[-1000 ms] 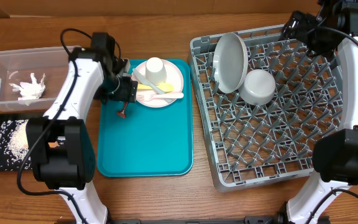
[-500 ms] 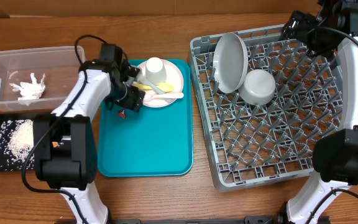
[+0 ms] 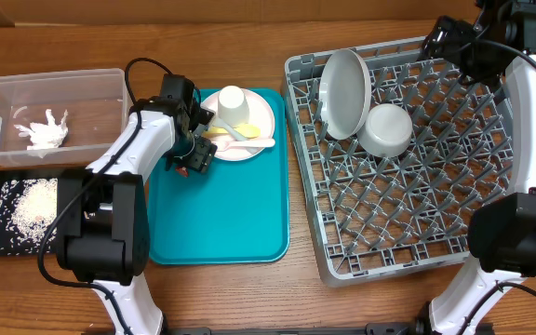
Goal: Sort waste into correct bins and load items into the dishwasher rack
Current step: 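Carry the red wrapper left and release it into the clear bin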
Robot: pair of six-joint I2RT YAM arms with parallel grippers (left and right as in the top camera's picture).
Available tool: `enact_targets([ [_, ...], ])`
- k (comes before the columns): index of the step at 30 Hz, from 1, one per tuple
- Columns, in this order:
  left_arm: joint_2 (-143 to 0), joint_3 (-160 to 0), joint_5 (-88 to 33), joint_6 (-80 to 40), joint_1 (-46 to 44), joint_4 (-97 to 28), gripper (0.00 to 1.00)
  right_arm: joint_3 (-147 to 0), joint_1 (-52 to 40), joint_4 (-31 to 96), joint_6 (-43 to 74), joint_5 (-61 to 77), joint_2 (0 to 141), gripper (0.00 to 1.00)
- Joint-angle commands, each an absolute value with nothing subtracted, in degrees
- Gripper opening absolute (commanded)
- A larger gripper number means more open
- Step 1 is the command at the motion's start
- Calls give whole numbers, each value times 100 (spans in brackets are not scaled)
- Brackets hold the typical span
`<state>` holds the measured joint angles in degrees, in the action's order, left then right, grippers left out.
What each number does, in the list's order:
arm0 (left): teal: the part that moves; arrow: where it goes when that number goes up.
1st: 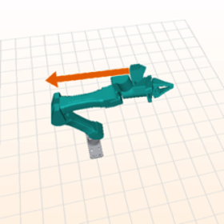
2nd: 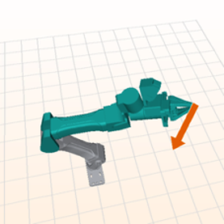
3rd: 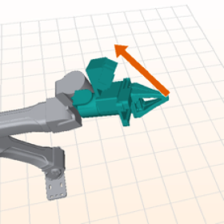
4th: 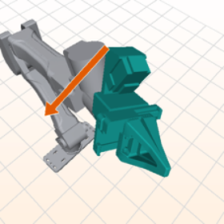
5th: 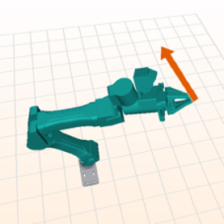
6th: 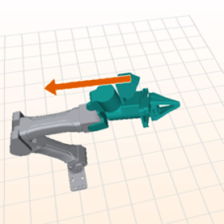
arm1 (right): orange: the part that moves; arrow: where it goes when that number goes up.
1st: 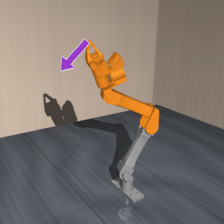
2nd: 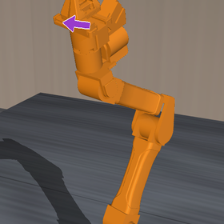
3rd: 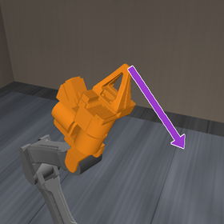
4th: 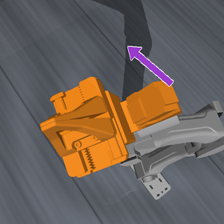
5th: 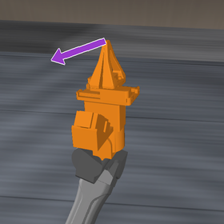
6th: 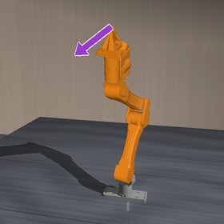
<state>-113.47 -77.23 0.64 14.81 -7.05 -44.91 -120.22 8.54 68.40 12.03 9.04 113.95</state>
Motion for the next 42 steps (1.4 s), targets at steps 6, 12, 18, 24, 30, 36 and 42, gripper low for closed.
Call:
enact_targets([
  [6, -11251, -7697, 233, 1262, -714, -4528, 53, -12156, 843, 6818, 1243, 902, 11220, 100],
  [12, -11251, -7697, 233, 1153, -711, -4578, 20, -12156, 843, 6820, 1243, 902, 11220, 100],
  [18, -11249, -7706, 237, 1111, -711, -4641, 4, -12156, 843, 6818, 1243, 902, 11220, 100],
  [24, -11238, -8359, 191, 864, -711, -5618, 4, -12156, 843, 6818, 1243, 902, 11220, 100],
  [30, -11236, -9749, 180, 353, -628, -6705, 4, -12156, 843, 6818, 1243, 902, 11220, 100],
  [36, -11238, -11308, 333, -176, -329, -7323, 4, -12156, 843, 6818, 1243, 902, 11220, 100],
  [42, -11238, -11889, 746, -878, 519, -7212, 4, -12156, 843, 6818, 1243, 902, 11220, 100],
])
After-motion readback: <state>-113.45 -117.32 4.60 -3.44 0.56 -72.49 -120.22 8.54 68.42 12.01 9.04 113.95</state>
